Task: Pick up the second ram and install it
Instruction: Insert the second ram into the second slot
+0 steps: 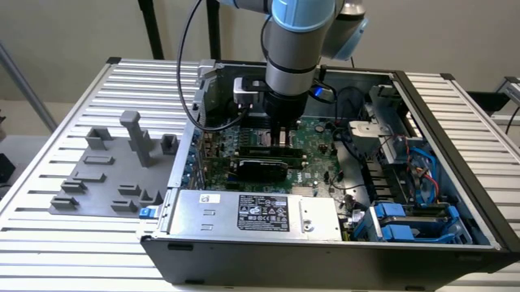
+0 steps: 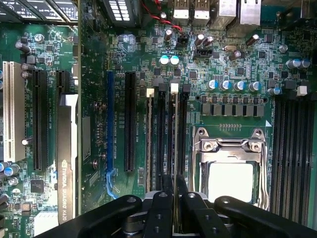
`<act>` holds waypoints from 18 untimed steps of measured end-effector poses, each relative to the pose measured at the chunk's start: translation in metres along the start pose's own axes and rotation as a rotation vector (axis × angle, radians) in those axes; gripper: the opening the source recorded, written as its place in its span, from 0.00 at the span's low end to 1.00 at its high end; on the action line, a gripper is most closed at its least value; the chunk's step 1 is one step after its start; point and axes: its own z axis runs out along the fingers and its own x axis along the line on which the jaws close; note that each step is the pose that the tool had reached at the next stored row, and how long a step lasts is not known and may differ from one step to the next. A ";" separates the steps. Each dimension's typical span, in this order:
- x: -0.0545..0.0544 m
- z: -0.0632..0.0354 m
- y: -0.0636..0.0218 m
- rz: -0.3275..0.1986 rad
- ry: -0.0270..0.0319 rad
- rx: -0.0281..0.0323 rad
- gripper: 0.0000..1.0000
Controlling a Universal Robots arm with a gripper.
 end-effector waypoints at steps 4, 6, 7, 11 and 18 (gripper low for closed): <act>-0.001 0.0013 -0.0001 0.000 0.0001 -0.0001 0.14; -0.001 0.0020 0.0000 0.000 0.0002 -0.0001 0.14; -0.001 0.0023 0.0000 0.000 0.0001 -0.0001 0.14; -0.001 0.0037 -0.0001 0.000 0.0000 0.0000 0.14; -0.002 -0.0011 0.0000 0.000 -0.0002 0.0000 0.28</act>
